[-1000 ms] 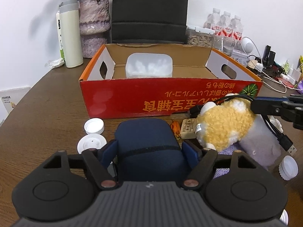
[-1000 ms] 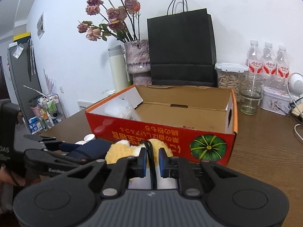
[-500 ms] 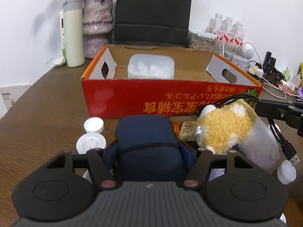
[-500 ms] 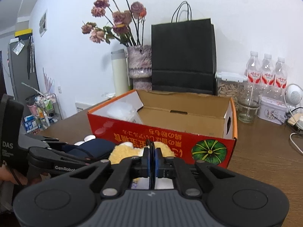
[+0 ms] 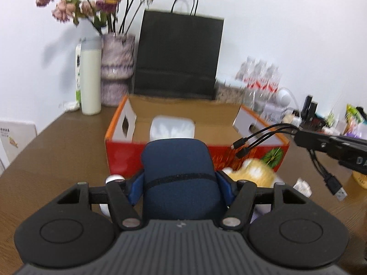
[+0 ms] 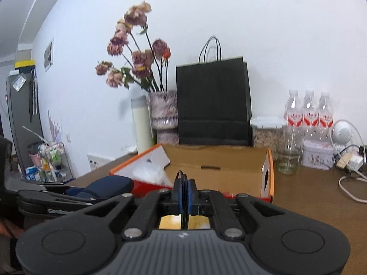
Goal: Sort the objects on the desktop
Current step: 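Carry the navy case and cable into the cardboard box and release them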
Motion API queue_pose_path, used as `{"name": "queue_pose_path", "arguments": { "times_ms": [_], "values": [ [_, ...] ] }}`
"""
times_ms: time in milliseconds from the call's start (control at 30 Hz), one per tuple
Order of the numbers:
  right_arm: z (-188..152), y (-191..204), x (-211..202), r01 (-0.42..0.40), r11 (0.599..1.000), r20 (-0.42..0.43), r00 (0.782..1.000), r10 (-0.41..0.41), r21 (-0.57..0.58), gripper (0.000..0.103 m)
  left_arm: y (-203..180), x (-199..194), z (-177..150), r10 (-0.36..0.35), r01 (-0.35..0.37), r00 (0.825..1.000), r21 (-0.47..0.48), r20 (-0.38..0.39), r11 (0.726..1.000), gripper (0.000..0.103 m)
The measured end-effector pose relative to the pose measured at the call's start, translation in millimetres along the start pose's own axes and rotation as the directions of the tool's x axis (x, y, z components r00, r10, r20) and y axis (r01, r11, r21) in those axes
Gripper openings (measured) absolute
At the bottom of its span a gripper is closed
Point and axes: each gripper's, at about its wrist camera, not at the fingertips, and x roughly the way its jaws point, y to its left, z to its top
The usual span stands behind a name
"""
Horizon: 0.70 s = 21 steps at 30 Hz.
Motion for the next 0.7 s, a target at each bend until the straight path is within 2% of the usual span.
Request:
{"name": "queue_pose_path", "arguments": {
  "times_ms": [300, 700],
  "values": [
    [32, -1, -2, 0.027, 1.000, 0.082, 0.996, -0.026, -0.005, 0.004, -5, -14, 38, -0.018, 0.016, 0.994, 0.017, 0.112, 1.000, 0.066],
    [64, -12, 49, 0.067, 0.998, 0.126, 0.990, -0.068, 0.007, 0.004, 3, 26, 75, -0.010, 0.015, 0.987, -0.026, 0.161, 1.000, 0.066]
  ]
}}
